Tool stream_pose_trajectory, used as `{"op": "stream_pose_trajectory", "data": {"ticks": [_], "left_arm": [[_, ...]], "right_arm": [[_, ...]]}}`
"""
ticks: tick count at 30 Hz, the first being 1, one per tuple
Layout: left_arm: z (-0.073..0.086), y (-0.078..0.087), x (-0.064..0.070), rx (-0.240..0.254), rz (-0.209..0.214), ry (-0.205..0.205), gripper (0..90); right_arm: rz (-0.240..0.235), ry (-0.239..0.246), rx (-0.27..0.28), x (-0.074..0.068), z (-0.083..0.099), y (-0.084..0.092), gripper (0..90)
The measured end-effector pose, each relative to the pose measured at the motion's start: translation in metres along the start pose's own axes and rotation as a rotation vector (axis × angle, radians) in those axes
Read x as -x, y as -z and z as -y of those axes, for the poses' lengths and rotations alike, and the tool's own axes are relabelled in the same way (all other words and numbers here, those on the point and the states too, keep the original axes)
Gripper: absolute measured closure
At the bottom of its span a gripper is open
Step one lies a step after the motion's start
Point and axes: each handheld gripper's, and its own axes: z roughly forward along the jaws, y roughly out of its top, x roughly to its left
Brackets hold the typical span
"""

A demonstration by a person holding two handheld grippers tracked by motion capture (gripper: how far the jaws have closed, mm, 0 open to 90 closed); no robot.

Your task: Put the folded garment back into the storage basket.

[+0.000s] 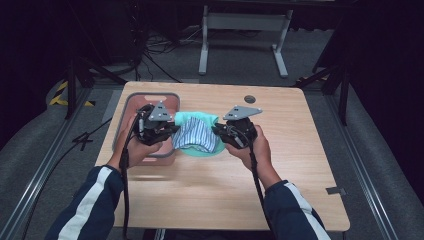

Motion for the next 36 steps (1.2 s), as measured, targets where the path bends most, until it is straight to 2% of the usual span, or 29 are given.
{"op": "stream_pose_trajectory", "data": {"ticks": [11, 16, 19, 25, 34, 36], "left_arm": [[0.023, 0.021, -0.020, 0.009, -0.056, 0.055, 83.3], [0.030, 0.031, -0.026, -0.013, -0.080, 0.053, 83.3], [0.035, 0.036, -0.030, -0.005, -0.086, 0.081, 83.3], [0.044, 0.046, -0.042, 0.003, -0.103, 0.101, 83.3], [0.057, 0.054, -0.055, 0.003, -0.129, 0.137, 83.3], [0.059, 0.056, -0.057, -0.010, -0.135, 0.137, 83.3]], "right_arm": [[-0.041, 0.038, 0.001, -0.022, -0.025, -0.025, 82.7], [-0.059, 0.061, -0.002, -0.033, -0.037, -0.036, 82.7], [-0.078, 0.075, -0.002, -0.040, -0.046, -0.042, 82.7], [-0.110, 0.079, -0.009, -0.048, -0.056, -0.055, 82.7], [-0.125, 0.084, -0.024, -0.056, -0.067, -0.076, 82.7], [-0.130, 0.083, -0.029, -0.058, -0.068, -0.081, 82.7]]}}
